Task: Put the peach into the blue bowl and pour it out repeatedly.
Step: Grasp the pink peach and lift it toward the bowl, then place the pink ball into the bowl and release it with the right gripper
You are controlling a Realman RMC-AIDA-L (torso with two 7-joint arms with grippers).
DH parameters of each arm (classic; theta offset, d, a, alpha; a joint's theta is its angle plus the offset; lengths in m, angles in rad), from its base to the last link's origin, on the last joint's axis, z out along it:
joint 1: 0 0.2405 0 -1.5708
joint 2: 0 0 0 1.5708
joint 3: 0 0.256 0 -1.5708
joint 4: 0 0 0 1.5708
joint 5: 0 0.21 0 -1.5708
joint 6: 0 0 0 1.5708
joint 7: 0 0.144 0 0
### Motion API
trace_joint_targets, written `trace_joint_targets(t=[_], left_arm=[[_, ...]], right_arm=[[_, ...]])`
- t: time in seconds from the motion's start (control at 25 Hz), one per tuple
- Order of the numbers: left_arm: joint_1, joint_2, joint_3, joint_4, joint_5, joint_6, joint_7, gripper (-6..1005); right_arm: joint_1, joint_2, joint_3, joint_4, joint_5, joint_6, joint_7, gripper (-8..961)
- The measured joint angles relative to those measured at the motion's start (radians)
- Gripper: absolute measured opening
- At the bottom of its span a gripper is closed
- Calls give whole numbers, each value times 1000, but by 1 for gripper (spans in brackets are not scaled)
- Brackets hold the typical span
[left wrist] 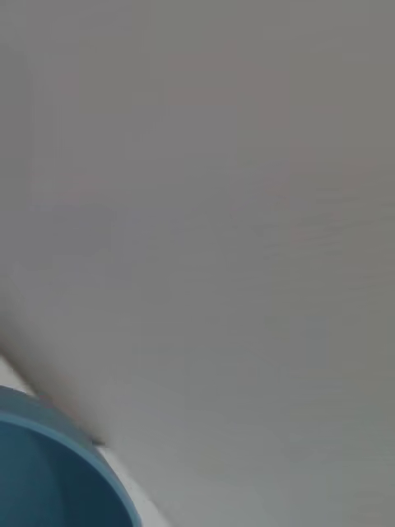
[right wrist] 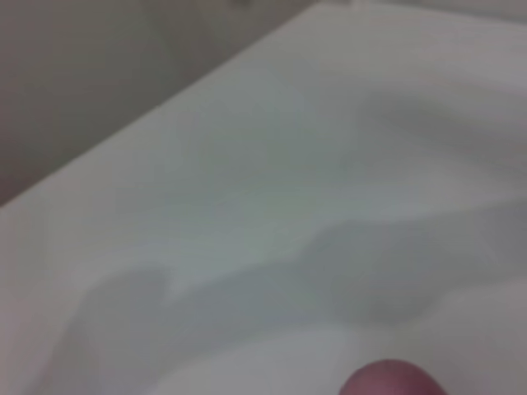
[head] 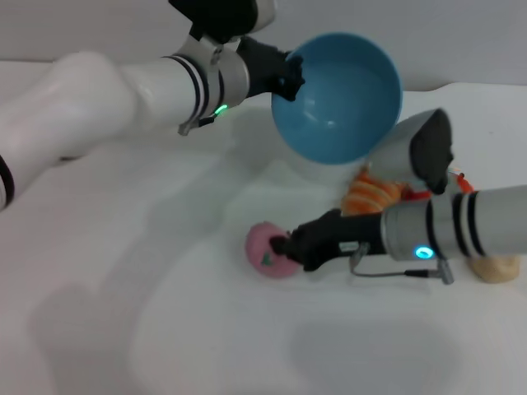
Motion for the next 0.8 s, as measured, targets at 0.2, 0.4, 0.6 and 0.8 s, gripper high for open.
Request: trace_joint_targets(t=[0.2,0.4,0.6,0.8], left_arm=[[-37,1,-95,-44,137,134,-90,-2],[-65,1,-117,-32,442,237,-351,-2],[-111,0,-163,-5,669,425,-544,-2],[-117,-3,-158,58,761,535,-620,-2]], right_arm=[[-31,-16,176,-109,-181,-95,5,54],[-79,-9,452,-290,-374,-285,25,46],[-109,-3,577,-413,-463,-399,73,47],[-141,5,653,-501,-578,-470,158,47]])
